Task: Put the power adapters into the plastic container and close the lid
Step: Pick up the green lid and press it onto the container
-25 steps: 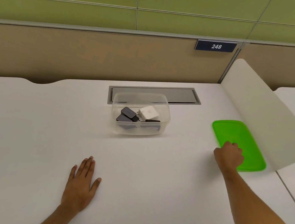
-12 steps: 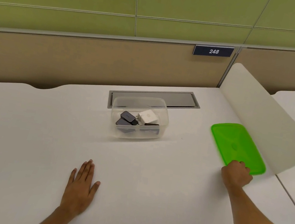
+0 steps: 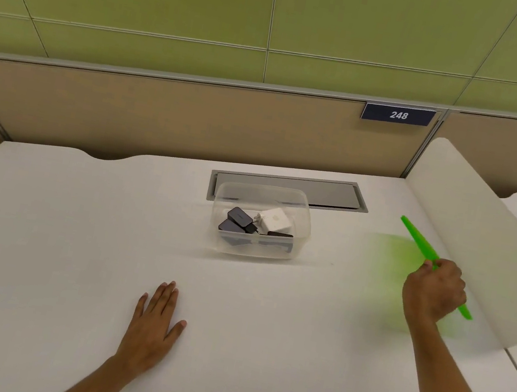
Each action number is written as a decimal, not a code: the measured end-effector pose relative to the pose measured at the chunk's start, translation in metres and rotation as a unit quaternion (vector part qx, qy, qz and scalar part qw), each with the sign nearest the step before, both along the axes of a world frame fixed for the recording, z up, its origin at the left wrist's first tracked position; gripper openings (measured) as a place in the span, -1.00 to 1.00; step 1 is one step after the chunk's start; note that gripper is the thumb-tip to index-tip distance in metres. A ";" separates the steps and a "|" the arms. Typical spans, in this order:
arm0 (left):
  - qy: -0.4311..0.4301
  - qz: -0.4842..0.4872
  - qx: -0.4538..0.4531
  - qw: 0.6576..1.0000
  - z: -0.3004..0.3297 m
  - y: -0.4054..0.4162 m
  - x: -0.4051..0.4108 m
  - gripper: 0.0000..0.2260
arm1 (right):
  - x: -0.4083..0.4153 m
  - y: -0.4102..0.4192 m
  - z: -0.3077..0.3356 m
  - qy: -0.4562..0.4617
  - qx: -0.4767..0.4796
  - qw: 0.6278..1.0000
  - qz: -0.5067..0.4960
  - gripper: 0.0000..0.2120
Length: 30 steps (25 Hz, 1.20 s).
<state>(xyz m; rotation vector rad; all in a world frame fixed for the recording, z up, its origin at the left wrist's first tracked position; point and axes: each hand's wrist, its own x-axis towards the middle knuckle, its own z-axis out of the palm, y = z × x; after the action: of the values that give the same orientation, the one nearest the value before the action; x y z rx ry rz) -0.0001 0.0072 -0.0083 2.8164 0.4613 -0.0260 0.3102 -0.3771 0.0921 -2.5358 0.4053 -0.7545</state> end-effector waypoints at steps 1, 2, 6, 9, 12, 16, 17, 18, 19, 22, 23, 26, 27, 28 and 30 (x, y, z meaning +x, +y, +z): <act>-0.008 0.006 -0.008 1.000 0.005 0.000 0.007 -0.18 | 0.005 0.007 0.012 -0.022 0.015 1.000 0.012 -0.78; -0.023 0.015 -0.018 0.999 0.011 -0.001 0.015 -0.21 | 0.010 0.015 0.024 -0.044 0.024 0.998 0.026 -0.78; -0.114 0.023 -0.060 0.991 0.044 -0.006 0.062 -0.35 | 0.016 0.051 0.072 -0.102 0.073 0.989 0.077 -0.75; -0.172 0.033 -0.097 0.980 0.072 -0.008 0.099 -0.43 | 0.010 0.080 0.104 -0.128 0.111 0.979 0.112 -0.73; -0.210 0.048 -0.155 0.964 0.097 -0.010 0.130 -0.46 | 0.003 0.107 0.132 -0.151 0.142 0.963 0.171 -0.72; -0.222 0.086 -0.287 0.928 0.119 -0.017 0.161 -0.46 | 0.004 0.138 0.159 -0.124 0.211 0.938 0.244 -0.70; -0.222 0.103 -0.325 0.914 0.123 -0.018 0.169 -0.46 | 0.008 0.145 0.162 -0.095 0.246 0.925 0.274 -0.70; -0.220 0.120 -0.362 0.898 0.126 -0.019 0.175 -0.46 | 0.012 0.152 0.164 -0.057 0.291 0.904 0.307 -0.72; -0.219 0.138 -0.395 0.881 0.128 -0.018 0.181 -0.47 | 0.016 0.159 0.165 -0.016 0.337 0.879 0.336 -0.74; -0.233 0.184 -0.494 0.817 0.127 -0.013 0.191 -0.53 | 0.026 0.180 0.160 0.075 0.445 0.811 0.373 -0.89; -0.248 0.192 -0.531 0.787 0.126 -0.011 0.194 -0.56 | 0.030 0.186 0.156 0.091 0.475 0.795 0.367 -0.89; -0.285 0.207 -0.585 0.731 0.123 -0.005 0.198 -0.63 | 0.043 0.203 0.134 0.118 0.523 0.779 0.325 -0.76; -0.290 0.214 -0.583 0.728 0.123 -0.003 0.200 -0.63 | 0.047 0.206 0.127 0.118 0.525 0.786 0.305 -0.74; -0.291 0.222 -0.576 0.731 0.122 -0.001 0.202 -0.63 | 0.051 0.208 0.119 0.117 0.526 0.792 0.286 -0.75; -0.286 0.242 -0.553 0.745 0.117 0.004 0.206 -0.64 | 0.058 0.211 0.104 0.122 0.534 0.789 0.278 -0.80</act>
<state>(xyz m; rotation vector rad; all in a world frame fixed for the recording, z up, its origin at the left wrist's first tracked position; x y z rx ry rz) 0.2057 0.0112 0.1083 1.3658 0.6920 0.4881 0.3679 -0.1660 0.1961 -1.4938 0.0756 0.0862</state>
